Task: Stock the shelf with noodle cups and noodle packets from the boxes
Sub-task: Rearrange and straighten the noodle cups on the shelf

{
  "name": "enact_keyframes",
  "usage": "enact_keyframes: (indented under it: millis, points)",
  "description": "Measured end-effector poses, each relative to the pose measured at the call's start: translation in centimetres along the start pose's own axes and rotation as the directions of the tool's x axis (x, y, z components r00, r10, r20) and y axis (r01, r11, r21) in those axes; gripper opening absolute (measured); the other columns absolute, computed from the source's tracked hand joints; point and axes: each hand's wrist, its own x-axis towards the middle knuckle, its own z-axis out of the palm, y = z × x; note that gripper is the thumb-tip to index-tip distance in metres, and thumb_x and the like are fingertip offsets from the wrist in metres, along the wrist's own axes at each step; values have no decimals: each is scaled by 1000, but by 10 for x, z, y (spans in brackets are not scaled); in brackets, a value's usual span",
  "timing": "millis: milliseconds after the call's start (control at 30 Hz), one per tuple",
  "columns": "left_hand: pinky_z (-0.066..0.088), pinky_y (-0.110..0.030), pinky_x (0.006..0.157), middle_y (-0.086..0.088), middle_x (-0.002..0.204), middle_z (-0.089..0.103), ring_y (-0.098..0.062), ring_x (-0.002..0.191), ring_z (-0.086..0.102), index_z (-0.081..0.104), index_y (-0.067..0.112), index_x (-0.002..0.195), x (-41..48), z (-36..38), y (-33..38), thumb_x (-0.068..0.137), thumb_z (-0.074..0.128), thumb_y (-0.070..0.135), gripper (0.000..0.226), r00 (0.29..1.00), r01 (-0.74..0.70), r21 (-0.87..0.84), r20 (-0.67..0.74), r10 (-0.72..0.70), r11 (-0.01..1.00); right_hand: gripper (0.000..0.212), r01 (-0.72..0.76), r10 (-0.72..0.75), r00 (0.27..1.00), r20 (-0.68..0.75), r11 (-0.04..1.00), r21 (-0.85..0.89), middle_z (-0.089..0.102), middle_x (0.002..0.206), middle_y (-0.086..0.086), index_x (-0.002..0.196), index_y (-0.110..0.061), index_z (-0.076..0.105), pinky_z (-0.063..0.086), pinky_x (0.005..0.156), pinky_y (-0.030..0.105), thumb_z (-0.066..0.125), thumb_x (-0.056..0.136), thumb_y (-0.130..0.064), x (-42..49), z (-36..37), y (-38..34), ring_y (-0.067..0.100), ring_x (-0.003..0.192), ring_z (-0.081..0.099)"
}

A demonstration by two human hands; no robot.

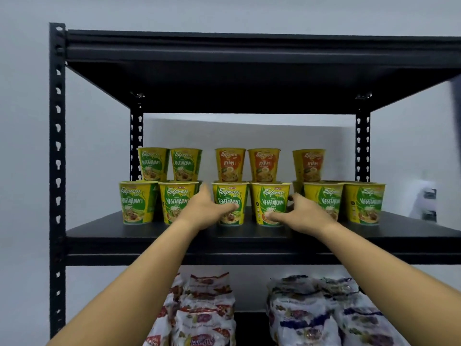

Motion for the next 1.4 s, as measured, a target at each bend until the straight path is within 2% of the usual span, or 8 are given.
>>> enact_keyframes:
  millis: [67, 167, 267, 333, 433, 567, 1000, 1400]
  points:
    - [50, -40, 99, 0, 131, 64, -17, 113, 62, 31, 20, 150, 4, 7, -1, 71, 90, 52, 104, 999, 41, -131, 0, -41, 991, 64, 3, -4, 1000, 17, 996, 94, 61, 111, -11, 119, -31, 49, 43, 79, 30, 84, 74, -59, 3, 3, 1, 10, 96, 57]
    - [48, -32, 85, 8, 107, 66, -4, 93, 61, 39, 23, 132, 5, 15, -2, 74, 92, 36, 79, 999, 51, -189, 12, -49, 981, 69, -1, -5, 999, 49, 991, 131, 58, 119, -9, 131, -29, 43, 39, 87, 29, 82, 79, -54, 6, 6, 4, 12, 105, 53]
    - [43, -32, 86, 14, 99, 59, 1, 88, 55, 35, 30, 119, 4, 17, -3, 79, 89, 31, 68, 999, 28, -164, 22, -24, 986, 70, -11, 2, 999, 53, 987, 157, 59, 137, -3, 141, -26, 41, 38, 91, 30, 78, 86, -48, 8, 8, 6, 19, 123, 56]
    - [42, -32, 87, 17, 97, 56, -2, 89, 55, 34, 33, 118, 5, 17, -5, 81, 88, 30, 65, 1000, 18, -142, 18, -16, 990, 66, -9, 3, 999, 41, 986, 165, 59, 139, -2, 140, -25, 42, 41, 94, 32, 77, 87, -45, 10, 10, 8, 21, 126, 56]
    - [43, -32, 87, 17, 100, 60, -9, 98, 59, 40, 31, 122, 8, 18, -8, 84, 85, 29, 58, 1000, 3, -121, 10, -2, 993, 63, -10, 3, 999, 38, 986, 164, 60, 138, -2, 137, -24, 44, 41, 93, 31, 77, 88, -45, 14, 13, 10, 21, 125, 56]
    - [46, -35, 92, 10, 112, 65, -14, 107, 62, 43, 30, 131, 11, 20, -12, 85, 84, 31, 62, 1000, -2, -97, 0, 1, 995, 59, -26, 17, 998, 54, 985, 173, 60, 137, -2, 136, -23, 45, 40, 92, 31, 75, 90, -43, 16, 13, 11, 21, 125, 56]
    - [46, -34, 90, 7, 119, 64, -15, 109, 60, 43, 27, 134, 10, 21, -12, 85, 84, 34, 64, 999, -22, -36, -32, 21, 999, 51, -7, -2, 999, 53, 986, 165, 59, 140, -1, 134, -24, 48, 42, 95, 33, 71, 92, -43, 17, 16, 13, 22, 127, 55]
    - [46, -33, 88, -1, 117, 63, -20, 103, 59, 43, 19, 126, 6, 23, -9, 86, 83, 36, 59, 996, -37, 79, -84, 44, 996, 50, 7, -12, 999, 52, 996, 86, 58, 139, 0, 137, -21, 49, 39, 92, 31, 66, 96, -44, 9, 14, 8, 22, 128, 54]
